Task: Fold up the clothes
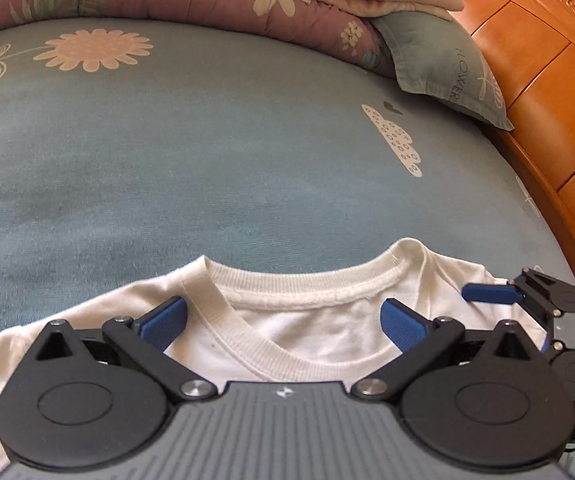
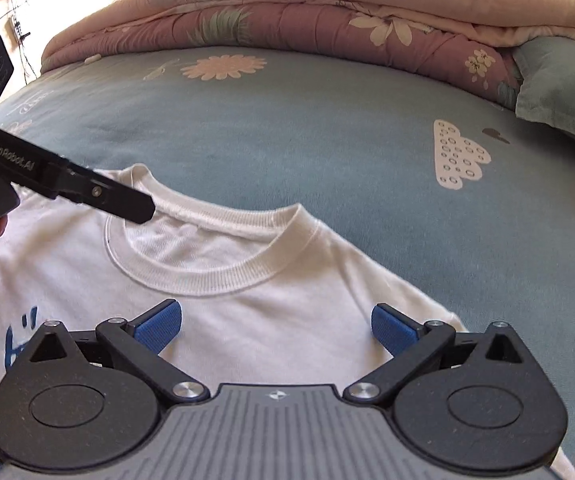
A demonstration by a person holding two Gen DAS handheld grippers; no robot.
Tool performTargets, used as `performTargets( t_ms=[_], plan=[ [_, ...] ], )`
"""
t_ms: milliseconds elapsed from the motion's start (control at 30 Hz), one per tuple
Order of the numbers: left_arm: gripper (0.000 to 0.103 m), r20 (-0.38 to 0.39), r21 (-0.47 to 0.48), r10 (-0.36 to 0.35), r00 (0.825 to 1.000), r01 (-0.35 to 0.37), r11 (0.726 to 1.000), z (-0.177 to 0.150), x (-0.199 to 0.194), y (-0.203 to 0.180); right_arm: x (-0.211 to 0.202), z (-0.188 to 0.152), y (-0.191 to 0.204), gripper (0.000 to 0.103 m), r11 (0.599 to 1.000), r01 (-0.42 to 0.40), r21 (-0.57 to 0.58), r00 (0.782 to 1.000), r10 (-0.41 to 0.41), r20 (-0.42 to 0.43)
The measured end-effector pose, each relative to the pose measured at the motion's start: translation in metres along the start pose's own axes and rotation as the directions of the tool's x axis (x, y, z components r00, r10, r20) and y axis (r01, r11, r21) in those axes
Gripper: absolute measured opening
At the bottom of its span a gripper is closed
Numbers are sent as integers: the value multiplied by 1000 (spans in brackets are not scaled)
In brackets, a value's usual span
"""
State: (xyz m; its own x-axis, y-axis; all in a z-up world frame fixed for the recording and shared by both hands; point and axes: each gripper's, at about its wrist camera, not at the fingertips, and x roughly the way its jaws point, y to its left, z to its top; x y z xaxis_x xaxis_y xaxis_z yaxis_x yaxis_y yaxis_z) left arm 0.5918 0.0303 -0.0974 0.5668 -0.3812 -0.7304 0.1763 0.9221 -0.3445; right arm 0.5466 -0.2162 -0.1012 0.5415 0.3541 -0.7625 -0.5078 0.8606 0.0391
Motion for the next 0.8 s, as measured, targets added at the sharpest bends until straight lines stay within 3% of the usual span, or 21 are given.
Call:
performTargets(
  t_ms=[200, 400, 633, 800],
  plan=[
    [102, -11, 11, 33, 999, -32, 999, 5, -4, -5, 9, 5, 1, 103, 1000, 27, 16, 999, -27, 27],
    [102, 12, 45, 70, 997, -71, 996, -5, -49, -12, -21, 3, 9, 103, 999, 40, 30, 999, -41, 36],
    [102, -36, 100, 109, 993, -105, 989, -45, -103, -24, -63, -32, 39, 103, 999, 20, -32, 999, -21, -29],
    [102, -116, 131, 113, 987, -98, 987, -85, -133, -36, -83, -62, 67, 103, 999, -8, -33, 995, 5, -104]
  ],
)
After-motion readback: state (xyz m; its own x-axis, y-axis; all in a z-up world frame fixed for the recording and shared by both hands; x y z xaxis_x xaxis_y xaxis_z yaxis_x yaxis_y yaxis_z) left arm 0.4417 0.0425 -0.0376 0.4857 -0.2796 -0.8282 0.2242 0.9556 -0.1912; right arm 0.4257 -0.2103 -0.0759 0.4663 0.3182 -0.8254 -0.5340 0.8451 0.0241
